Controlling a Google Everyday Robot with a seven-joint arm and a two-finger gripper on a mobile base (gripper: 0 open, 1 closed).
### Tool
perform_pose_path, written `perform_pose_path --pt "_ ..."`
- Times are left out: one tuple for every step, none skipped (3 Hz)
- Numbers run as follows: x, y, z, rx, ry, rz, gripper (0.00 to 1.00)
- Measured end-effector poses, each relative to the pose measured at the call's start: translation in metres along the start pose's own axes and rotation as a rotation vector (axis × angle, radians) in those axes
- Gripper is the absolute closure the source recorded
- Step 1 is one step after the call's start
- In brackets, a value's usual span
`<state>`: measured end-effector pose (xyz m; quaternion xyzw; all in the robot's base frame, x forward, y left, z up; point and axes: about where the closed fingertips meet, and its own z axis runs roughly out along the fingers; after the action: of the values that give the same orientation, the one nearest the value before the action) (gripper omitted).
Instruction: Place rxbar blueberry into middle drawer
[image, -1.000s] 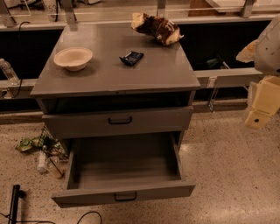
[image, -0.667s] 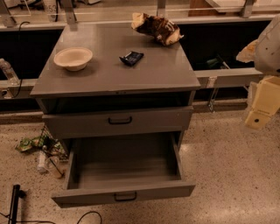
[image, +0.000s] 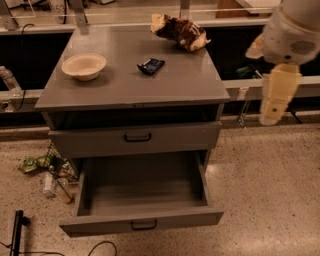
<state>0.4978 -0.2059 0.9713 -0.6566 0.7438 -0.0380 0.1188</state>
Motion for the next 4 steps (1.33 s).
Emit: perform_pose_path --pt "-0.026 -0.055 0.02 -0.003 0.001 -0.174 0.0" --pt "-0.041 -0.103 0.042 0.018 -0.052 -0.331 0.0" --pt "-0.06 -0.147 0.06 0.093 -0.071 -0.499 0.0" --pt "-0.06 -0.148 0.06 0.094 -0.072 -0.497 0.0"
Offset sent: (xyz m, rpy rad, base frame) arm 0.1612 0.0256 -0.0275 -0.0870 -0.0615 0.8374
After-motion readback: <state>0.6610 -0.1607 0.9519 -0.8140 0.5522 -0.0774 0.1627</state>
